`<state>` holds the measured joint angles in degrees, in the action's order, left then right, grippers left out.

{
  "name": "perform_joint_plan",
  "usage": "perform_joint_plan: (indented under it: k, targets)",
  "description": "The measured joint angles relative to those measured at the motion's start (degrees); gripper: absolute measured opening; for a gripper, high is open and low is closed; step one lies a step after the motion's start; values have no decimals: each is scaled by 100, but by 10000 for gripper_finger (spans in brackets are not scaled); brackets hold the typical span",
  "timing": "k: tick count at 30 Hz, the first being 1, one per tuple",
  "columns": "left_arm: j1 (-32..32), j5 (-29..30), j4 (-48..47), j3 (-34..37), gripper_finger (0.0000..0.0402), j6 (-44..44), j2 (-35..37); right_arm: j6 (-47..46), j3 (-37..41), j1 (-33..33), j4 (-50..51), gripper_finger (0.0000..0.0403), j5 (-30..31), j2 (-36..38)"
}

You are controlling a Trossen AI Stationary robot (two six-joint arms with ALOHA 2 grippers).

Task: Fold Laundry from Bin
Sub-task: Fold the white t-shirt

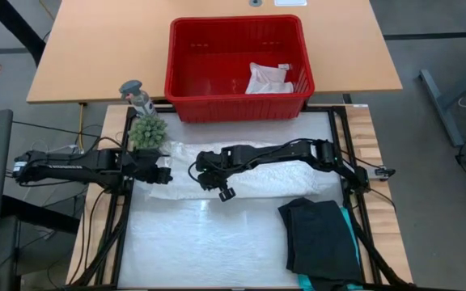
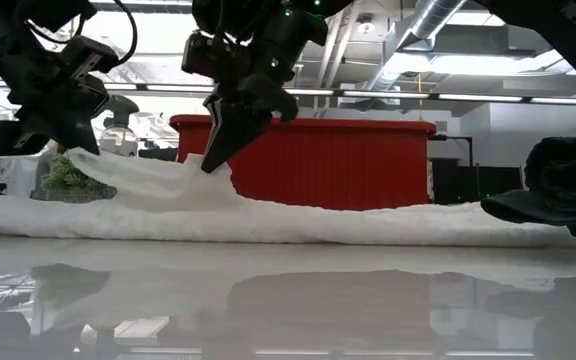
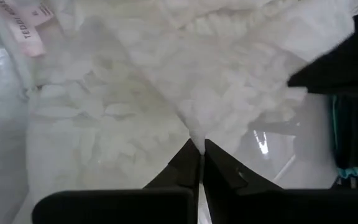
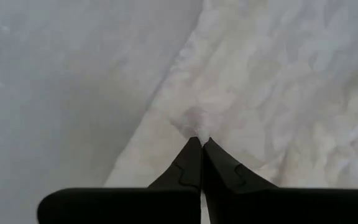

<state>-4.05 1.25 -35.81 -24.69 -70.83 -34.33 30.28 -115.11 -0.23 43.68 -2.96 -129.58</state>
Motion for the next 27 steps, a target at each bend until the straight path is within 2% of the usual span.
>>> perform_joint_plan:
  k: [11,17,21,27]
  targets:
    - [233,117,-24,2,0,325,-710,-58,0,-160,4,32,-42,0]
    - [379,169,-9,4,0,406,-839,-146,0,-222,107,52,-802,0]
    - [443,332,49,4,2,554,-839,-150,0,-220,111,66,-833,0]
    - [446,318,135,4,51,780,-842,-203,0,-356,116,94,-828,-2]
